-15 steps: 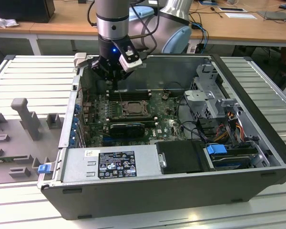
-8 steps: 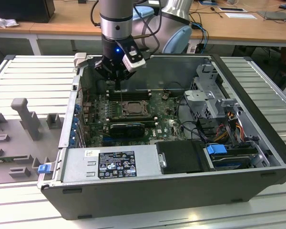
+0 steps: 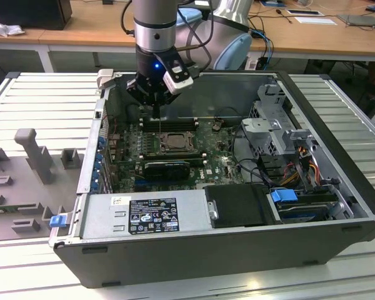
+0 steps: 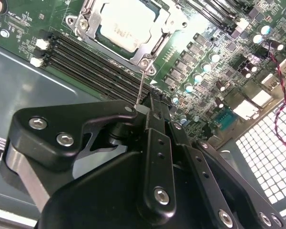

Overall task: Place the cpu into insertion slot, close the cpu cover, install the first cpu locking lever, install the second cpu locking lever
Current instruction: 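Install the first cpu locking lever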

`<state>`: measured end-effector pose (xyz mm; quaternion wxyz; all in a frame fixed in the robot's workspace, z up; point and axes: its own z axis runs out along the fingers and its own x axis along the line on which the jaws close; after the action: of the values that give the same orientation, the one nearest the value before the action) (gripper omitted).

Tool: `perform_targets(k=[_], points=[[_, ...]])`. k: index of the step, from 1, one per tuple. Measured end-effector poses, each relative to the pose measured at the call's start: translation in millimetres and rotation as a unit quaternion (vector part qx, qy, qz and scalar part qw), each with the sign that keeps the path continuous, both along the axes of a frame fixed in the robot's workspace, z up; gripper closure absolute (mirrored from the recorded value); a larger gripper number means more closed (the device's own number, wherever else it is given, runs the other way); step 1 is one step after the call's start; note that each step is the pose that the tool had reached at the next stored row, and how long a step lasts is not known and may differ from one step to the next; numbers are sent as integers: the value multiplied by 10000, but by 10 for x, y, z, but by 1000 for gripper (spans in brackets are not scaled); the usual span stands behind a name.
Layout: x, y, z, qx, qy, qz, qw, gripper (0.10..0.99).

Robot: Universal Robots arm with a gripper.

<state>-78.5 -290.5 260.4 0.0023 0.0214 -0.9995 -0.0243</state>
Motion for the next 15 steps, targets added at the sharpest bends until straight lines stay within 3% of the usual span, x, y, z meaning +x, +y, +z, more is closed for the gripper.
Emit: perform_targets(k=[11,15], points=[[79,0,-1,0,0,-1,10000,980],[180,0,-21,7,-2,-1,10000,980]])
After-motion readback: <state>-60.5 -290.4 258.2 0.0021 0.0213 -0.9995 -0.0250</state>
